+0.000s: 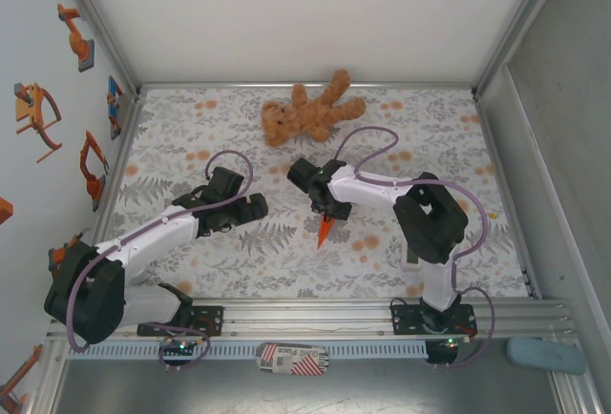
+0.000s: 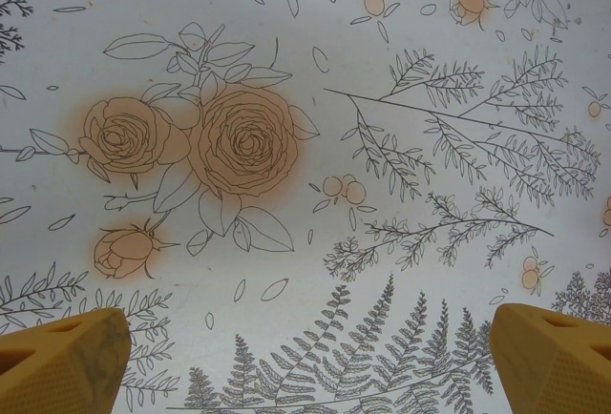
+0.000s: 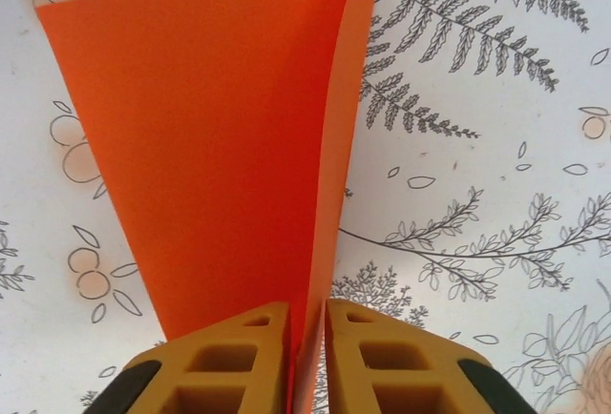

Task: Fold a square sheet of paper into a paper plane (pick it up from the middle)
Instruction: Turn over a paper plane at the center of the table.

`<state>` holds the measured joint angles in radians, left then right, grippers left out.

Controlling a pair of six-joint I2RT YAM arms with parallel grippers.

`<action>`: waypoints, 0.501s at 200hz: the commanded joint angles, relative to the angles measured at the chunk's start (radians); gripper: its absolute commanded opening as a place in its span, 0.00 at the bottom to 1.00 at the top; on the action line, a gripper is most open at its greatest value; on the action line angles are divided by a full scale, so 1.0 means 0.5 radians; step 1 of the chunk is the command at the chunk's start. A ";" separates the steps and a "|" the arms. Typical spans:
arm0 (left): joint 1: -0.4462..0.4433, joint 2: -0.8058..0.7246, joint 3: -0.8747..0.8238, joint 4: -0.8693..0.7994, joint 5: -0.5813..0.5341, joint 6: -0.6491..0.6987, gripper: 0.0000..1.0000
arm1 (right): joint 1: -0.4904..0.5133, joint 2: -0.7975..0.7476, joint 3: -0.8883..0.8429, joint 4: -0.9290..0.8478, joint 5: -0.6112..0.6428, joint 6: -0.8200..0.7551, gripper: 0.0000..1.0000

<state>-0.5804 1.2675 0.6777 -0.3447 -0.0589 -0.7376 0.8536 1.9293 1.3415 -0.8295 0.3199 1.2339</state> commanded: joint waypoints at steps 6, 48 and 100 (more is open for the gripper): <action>0.027 0.004 0.004 0.002 0.027 0.038 0.96 | 0.006 -0.101 -0.014 -0.089 0.165 0.033 0.04; 0.104 -0.038 -0.010 -0.004 0.093 0.035 0.96 | 0.004 -0.202 0.056 -0.143 0.295 -0.091 0.00; 0.304 -0.181 -0.043 -0.059 0.185 -0.001 0.96 | -0.004 -0.310 0.191 0.319 -0.072 -0.766 0.00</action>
<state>-0.4690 1.2304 0.6762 -0.3485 0.0013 -0.7383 0.8532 1.8301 1.4017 -0.8040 0.3698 1.0355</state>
